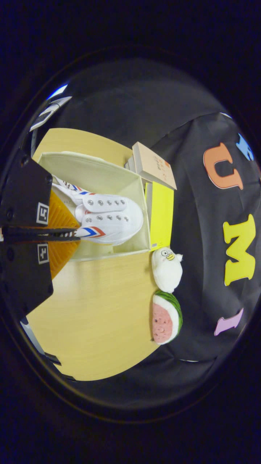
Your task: Open the storage box then place both shoes into the box .Put the left shoe in first, then the right shoe, with the right side of both shoes facing outward in a uniform manner.
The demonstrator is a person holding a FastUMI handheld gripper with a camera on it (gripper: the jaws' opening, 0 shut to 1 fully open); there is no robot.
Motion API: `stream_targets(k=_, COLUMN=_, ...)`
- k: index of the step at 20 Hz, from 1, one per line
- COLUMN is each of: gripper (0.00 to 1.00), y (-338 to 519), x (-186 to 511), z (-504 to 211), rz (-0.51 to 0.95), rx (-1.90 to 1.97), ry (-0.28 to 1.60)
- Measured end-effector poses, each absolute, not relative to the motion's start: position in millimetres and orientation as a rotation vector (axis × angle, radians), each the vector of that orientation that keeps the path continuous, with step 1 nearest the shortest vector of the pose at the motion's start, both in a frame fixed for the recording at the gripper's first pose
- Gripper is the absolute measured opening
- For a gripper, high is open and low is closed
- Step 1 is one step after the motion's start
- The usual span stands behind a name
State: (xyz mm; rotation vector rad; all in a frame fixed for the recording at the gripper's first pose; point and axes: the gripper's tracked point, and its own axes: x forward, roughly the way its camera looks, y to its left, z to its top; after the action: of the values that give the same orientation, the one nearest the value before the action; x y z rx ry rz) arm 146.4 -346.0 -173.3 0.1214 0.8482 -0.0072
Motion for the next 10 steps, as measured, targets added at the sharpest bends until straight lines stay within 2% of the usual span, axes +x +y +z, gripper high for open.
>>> stream_targets(k=4, gripper=0.05, y=-348, x=147, z=-183, rz=-0.028, rx=0.071, ry=0.850)
stream_targets(k=8, gripper=0.14, y=-338, x=143, z=-197, rz=0.021, rx=0.093, ry=0.891)
stream_targets(k=10, gripper=0.28, y=-344, x=150, z=-185, rz=0.014, rx=0.063, ry=0.824)
